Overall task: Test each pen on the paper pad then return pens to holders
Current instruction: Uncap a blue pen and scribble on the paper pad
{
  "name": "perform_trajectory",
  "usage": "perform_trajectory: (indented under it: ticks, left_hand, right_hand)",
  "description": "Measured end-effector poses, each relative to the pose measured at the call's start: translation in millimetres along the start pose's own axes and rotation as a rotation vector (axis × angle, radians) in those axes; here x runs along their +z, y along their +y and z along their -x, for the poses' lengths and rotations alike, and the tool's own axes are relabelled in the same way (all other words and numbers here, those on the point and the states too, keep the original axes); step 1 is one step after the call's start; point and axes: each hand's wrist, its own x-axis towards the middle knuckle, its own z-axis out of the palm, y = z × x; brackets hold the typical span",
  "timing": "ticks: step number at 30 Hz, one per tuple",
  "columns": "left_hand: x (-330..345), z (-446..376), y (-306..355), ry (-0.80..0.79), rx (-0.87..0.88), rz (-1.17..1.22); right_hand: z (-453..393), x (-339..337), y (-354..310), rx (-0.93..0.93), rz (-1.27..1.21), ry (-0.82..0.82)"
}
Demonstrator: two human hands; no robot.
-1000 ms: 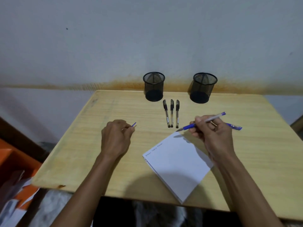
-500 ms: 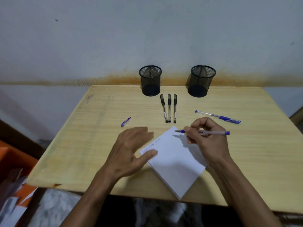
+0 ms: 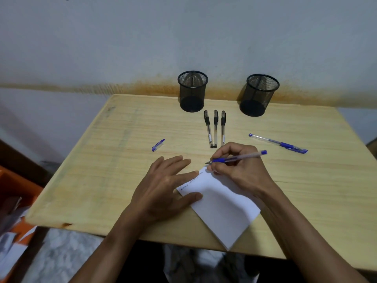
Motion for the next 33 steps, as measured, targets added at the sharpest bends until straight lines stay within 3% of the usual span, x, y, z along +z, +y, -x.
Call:
perform_trajectory:
  ticks: [9,33]
  left_hand:
    - [0,2,1,0.043,-0.020,0.077]
    - [-7,-1,0,-0.028,-0.014,0.066]
  right_hand:
    - [-5,2,11,0.031,0.031,-0.016]
    - [-21,10,20,-0.050,0.157,-0.052]
